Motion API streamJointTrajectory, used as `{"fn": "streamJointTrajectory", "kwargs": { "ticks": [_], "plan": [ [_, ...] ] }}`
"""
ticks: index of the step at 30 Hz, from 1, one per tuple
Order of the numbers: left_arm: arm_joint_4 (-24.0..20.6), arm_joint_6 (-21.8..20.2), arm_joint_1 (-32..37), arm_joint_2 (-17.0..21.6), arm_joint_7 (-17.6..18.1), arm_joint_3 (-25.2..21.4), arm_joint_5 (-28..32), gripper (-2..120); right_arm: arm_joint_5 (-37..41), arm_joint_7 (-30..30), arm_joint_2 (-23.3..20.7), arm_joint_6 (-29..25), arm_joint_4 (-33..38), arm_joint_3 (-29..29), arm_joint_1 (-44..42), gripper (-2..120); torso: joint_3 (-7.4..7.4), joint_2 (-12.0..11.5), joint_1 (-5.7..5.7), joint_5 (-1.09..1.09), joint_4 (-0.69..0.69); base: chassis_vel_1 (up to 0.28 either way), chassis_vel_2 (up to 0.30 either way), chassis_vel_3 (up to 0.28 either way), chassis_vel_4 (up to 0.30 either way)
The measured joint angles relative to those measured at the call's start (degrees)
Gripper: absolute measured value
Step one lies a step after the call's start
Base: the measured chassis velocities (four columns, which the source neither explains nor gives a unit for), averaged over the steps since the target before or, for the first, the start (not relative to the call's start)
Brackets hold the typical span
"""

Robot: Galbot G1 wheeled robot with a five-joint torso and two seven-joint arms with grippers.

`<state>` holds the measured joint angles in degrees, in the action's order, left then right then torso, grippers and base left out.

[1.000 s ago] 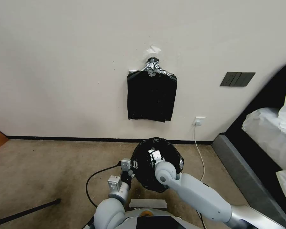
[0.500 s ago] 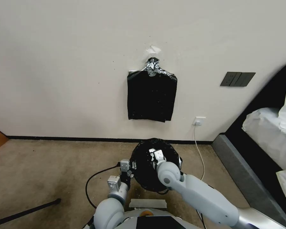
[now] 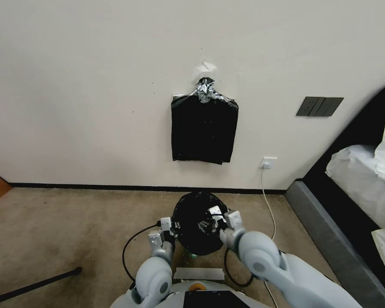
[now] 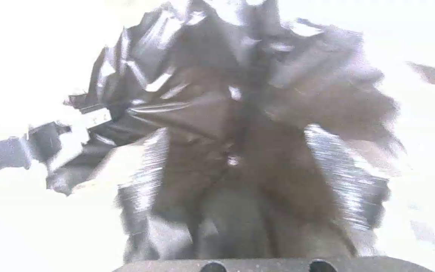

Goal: Place a trash bag onto the trash bin.

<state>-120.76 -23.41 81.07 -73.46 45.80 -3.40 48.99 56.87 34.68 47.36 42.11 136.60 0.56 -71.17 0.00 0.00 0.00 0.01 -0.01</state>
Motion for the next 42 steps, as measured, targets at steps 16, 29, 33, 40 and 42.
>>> {"fn": "streamJointTrajectory", "kwargs": {
  "ticks": [16,29,33,40,42],
  "plan": [
    [3.5,0.8,-0.6,-0.8,0.7,-2.0,1.4,17,-1.3,-1.1,0.8,0.0,-1.1,-2.7,-2.5,100,0.00,0.0,0.00,-0.01,0.01,0.000,0.000,0.000,0.000],
    [-0.5,7.9,3.4,2.9,-10.3,-3.8,-12.2,63,-13.4,-6.3,6.3,-3.0,-0.5,-8.1,-10.0,100,0.00,0.0,0.00,-0.01,0.01,0.000,0.000,0.000,0.000],
    [-1.5,16.3,7.0,4.3,-18.5,-6.5,-21.8,77,-25.6,-12.5,11.1,-11.6,-2.9,-11.1,-14.7,100,0.00,0.0,0.00,-0.04,0.02,0.000,0.000,0.000,0.000],
    [-2.9,28.5,15.5,3.6,-26.3,-15.4,-36.6,99,-52.9,-21.3,23.6,-41.2,-12.7,-19.0,-27.8,100,0.00,0.0,0.00,-0.01,-0.02,0.000,0.000,0.000,0.000],
    [-3.3,32.2,18.5,3.1,-28.7,-18.5,-39.5,99,-55.1,-22.1,26.7,-46.9,-13.5,-20.9,-30.6,100,-0.01,0.0,-0.01,-0.02,-0.01,0.000,0.000,0.000,0.000]
  ]
}}
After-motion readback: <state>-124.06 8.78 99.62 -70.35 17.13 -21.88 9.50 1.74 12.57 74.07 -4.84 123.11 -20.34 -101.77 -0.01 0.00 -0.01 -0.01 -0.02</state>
